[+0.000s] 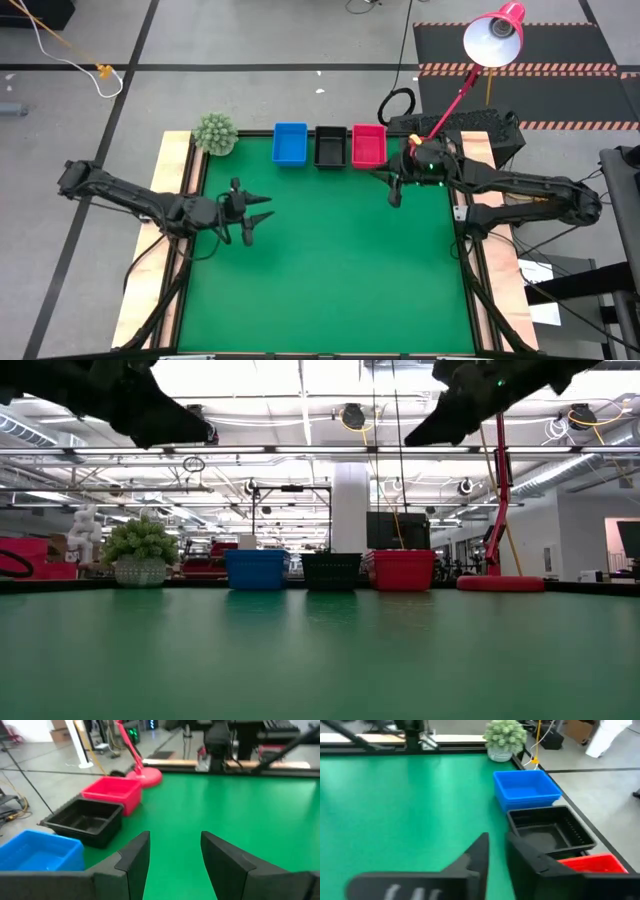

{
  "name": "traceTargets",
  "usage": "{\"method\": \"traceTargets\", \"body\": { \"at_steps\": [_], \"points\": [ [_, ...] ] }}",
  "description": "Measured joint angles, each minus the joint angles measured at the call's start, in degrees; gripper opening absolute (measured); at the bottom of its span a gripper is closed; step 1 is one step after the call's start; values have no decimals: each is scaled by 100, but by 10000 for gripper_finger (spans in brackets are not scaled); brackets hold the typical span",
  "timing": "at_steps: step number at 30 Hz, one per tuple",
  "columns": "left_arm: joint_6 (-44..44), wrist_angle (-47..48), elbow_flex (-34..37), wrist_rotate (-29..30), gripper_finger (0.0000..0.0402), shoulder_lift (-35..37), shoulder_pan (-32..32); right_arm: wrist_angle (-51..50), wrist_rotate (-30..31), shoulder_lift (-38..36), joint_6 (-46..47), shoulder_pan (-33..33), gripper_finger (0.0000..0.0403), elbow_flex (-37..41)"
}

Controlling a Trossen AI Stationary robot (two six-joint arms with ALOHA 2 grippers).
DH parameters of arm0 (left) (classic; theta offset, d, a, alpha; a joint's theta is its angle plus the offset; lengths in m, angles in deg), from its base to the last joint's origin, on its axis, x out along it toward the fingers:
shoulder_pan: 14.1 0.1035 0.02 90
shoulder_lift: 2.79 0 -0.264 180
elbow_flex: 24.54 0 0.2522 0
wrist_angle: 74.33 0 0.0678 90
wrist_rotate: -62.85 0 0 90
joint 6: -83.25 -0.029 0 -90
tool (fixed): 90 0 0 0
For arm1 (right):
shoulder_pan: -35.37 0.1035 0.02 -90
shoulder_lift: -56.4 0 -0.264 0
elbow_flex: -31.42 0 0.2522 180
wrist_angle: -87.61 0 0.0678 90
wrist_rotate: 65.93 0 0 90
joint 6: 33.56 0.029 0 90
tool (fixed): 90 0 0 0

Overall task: Stack baskets by color
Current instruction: Return to Home Position

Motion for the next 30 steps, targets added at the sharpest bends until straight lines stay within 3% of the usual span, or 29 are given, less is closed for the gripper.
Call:
{"method": "traceTargets", "body": {
  "at_steps": [3,7,10,18,22,30],
  "points": [
    [7,52,0,5,177,217,78,-101,486,-57,-8,613,8,0],
    [116,151,0,4,171,286,80,263,1231,-61,126,1430,10,188],
    [359,301,0,4,142,280,62,715,1607,-57,114,1927,4,518],
    [421,575,0,2,10,276,-185,2120,1755,-95,85,2603,1,1602],
    [433,425,84,4,13,277,-252,2701,1747,-200,85,2781,1,2083],
    [292,-1144,1163,-110,10,288,-374,3216,1631,-848,70,2940,0,2968]
  ]
}}
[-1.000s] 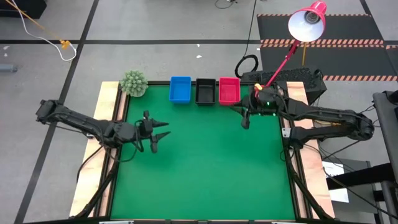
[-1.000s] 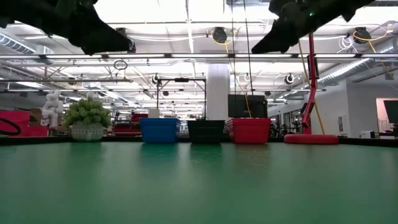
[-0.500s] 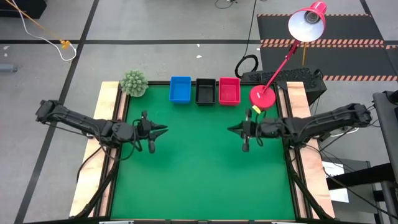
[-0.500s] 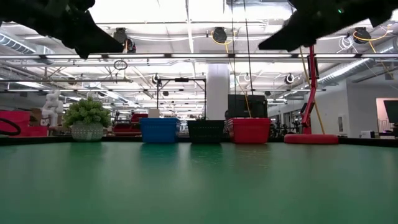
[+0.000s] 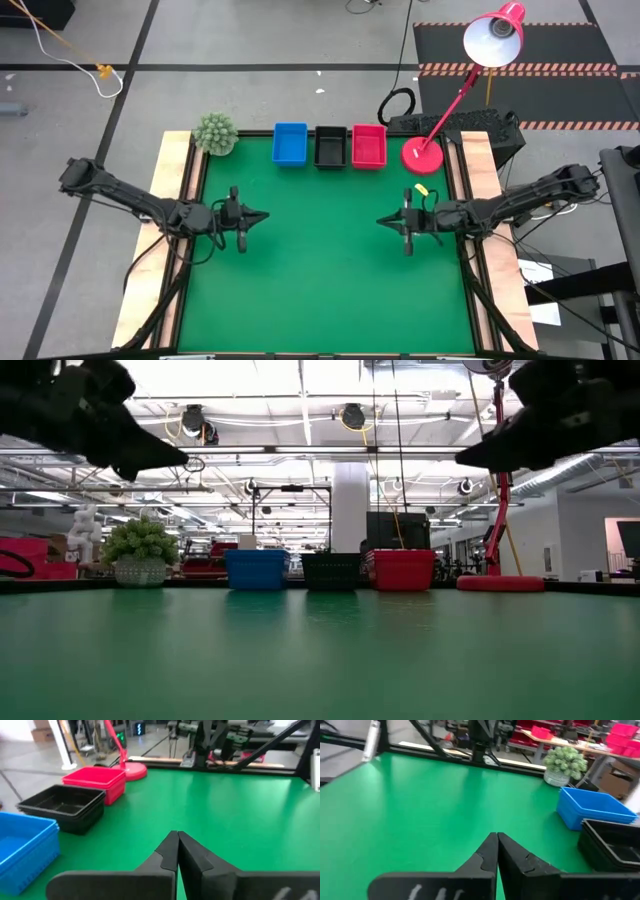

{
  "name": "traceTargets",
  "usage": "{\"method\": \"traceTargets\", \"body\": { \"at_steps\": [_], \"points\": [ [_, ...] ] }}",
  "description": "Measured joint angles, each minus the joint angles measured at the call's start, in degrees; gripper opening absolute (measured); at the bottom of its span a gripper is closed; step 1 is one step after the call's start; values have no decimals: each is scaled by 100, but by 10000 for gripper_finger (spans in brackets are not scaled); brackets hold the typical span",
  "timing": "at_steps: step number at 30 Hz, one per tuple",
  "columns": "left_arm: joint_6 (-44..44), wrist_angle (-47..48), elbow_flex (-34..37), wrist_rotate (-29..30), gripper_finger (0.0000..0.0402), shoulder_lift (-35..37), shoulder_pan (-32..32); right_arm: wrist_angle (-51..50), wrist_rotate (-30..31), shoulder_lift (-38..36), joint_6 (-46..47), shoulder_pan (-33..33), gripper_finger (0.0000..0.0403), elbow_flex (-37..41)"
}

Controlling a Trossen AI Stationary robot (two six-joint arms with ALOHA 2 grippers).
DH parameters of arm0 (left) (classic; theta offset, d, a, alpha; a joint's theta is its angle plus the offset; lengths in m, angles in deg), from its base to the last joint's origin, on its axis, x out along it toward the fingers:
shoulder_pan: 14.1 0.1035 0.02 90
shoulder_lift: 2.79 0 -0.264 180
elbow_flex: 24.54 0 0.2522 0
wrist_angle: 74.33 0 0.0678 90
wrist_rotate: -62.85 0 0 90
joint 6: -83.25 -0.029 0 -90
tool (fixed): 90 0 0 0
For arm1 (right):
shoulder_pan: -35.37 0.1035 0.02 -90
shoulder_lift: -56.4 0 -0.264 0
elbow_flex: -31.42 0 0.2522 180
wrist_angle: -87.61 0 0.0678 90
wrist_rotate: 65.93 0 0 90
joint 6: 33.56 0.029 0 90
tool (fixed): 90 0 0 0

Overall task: Stack baskets by color
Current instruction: Return to Home Position

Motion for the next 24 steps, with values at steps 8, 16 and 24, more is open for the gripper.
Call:
{"method": "traceTargets", "body": {
  "at_steps": [8,16,24],
  "points": [
    [-596,-778,561,-417,3,69,3,127,-547,-872,-171,0,0,558],
    [-754,-847,869,-1116,4,735,287,113,-650,-1676,-233,0,0,1056],
    [-767,-358,1038,-1120,8,1523,343,-50,-812,-2361,-262,0,0,1300]
  ]
}}
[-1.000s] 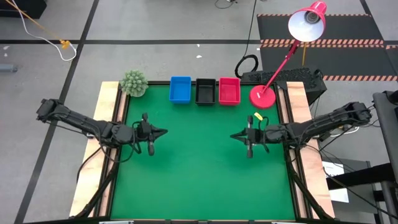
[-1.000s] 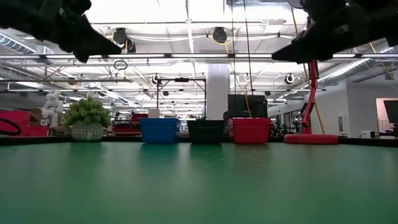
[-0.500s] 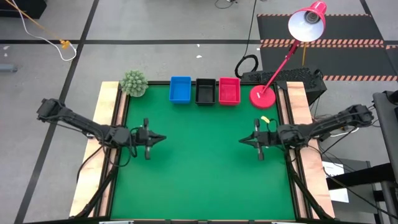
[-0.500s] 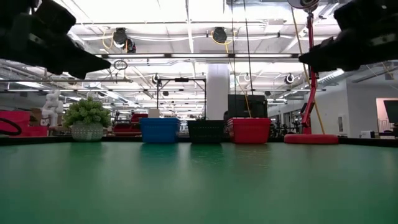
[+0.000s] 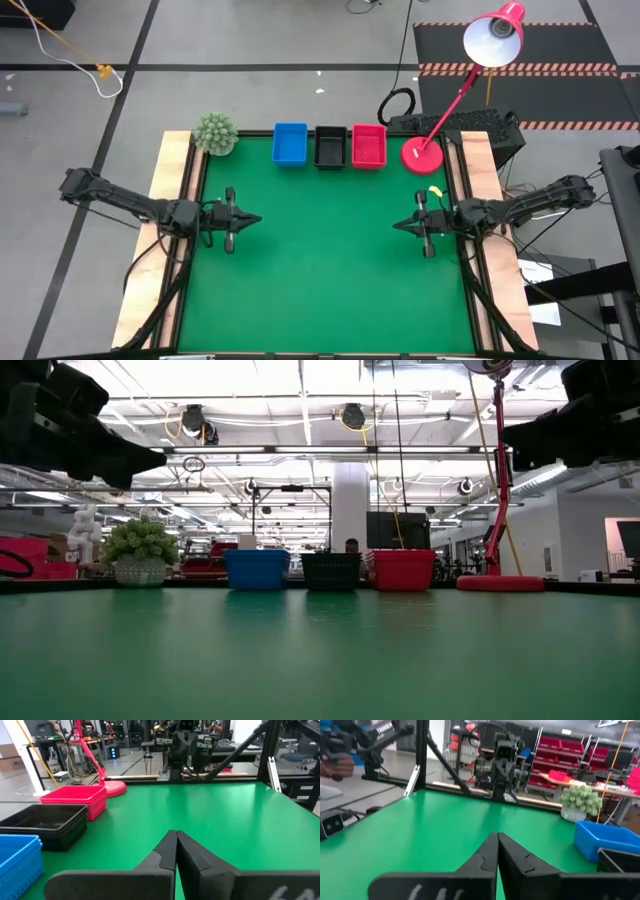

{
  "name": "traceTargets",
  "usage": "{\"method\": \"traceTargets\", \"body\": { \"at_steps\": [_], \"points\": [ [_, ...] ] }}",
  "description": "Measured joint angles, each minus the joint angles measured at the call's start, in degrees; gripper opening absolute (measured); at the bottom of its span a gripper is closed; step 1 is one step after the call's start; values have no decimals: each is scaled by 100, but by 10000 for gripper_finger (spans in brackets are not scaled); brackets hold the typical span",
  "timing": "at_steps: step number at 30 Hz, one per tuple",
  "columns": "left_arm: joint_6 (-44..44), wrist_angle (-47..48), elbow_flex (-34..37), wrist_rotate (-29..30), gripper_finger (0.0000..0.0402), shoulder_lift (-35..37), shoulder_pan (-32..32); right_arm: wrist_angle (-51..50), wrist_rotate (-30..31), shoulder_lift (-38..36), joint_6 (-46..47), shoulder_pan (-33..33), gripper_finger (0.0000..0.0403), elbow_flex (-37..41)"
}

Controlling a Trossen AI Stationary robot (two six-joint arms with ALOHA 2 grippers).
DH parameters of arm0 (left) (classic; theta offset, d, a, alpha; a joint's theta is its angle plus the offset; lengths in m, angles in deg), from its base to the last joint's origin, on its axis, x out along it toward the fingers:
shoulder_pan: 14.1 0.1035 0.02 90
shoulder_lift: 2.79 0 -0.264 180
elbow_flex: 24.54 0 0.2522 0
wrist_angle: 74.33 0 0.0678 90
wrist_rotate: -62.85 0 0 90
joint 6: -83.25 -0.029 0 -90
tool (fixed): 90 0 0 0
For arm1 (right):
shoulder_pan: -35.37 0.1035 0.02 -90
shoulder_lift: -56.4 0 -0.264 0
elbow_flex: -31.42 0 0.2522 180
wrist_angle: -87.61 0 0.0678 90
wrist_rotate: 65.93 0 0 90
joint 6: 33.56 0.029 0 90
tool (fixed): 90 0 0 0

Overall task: Stack baskets by color
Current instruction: Return to Home Position

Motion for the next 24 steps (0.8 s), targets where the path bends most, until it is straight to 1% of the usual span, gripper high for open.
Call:
{"method": "traceTargets", "body": {
  "at_steps": [3,8,13,18,24],
  "points": [
    [13,235,0,0,4,223,0,-29,7,-179,-16,0,0,44],
    [-11,458,-1,0,13,588,0,-392,15,-445,-103,0,0,49],
    [-159,829,-2,2,3,1012,-2,-700,20,-724,-119,-2,0,55],
    [-181,1142,-2,24,15,1402,-1,-1157,58,-1125,-168,-108,0,60],
    [-168,1545,-4,26,3,1738,0,-1610,30,-1693,-227,-240,0,64]
  ]
}}
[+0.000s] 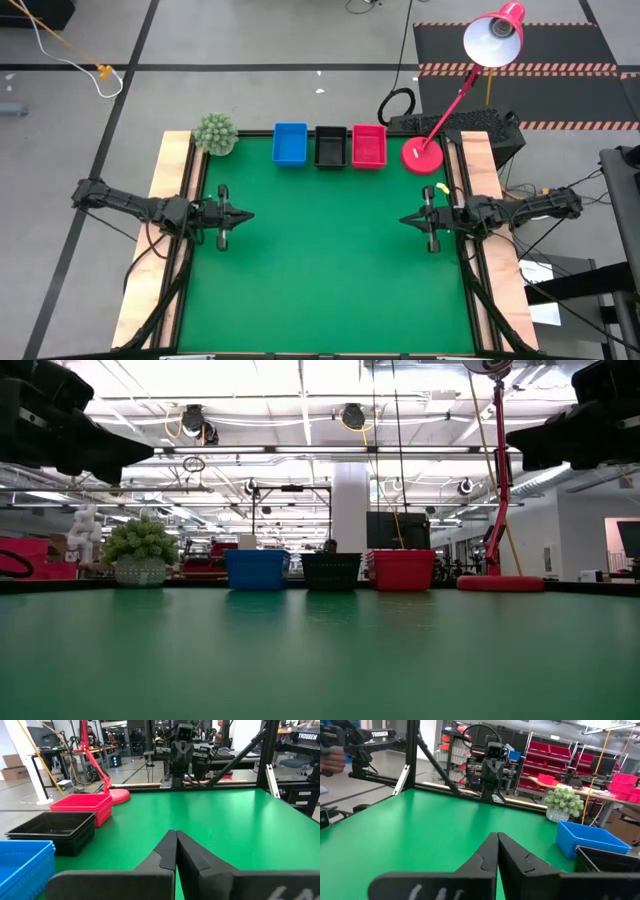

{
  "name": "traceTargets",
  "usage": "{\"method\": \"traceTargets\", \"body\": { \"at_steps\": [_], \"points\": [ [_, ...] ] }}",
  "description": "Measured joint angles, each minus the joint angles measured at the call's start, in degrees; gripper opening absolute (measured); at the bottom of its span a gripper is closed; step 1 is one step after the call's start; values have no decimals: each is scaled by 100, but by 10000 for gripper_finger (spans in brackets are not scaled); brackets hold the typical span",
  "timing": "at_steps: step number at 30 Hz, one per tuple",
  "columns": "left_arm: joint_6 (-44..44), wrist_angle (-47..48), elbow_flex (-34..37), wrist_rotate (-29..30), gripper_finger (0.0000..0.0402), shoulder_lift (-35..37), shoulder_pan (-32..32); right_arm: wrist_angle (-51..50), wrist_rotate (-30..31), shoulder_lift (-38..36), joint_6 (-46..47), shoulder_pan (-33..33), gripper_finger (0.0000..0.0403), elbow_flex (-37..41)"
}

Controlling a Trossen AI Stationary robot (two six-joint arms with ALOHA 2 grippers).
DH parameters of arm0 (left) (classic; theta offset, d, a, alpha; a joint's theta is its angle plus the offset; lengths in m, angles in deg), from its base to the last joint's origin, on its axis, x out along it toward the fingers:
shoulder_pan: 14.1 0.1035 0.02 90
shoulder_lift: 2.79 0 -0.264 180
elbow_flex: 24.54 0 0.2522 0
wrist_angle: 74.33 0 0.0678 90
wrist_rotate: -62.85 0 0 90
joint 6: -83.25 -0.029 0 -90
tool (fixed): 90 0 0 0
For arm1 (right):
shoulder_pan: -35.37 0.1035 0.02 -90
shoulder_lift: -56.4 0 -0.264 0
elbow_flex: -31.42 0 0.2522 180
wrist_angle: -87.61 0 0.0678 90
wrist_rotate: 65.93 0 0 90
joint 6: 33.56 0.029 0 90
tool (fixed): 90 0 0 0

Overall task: Stack baskets by color
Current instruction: Return to Home Position

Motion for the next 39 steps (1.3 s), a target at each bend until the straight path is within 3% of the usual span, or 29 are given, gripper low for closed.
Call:
{"method": "traceTargets", "body": {
  "at_steps": [7,27,39],
  "points": [
    [47,75,0,0,13,148,0,-391,-4,-638,-172,-87,0,4],
    [-137,314,-2,2,12,178,0,-502,-30,-636,-422,-130,0,4],
    [-399,498,-11,-51,9,941,4,-516,-30,-452,-198,-140,0,4]
  ]
}}
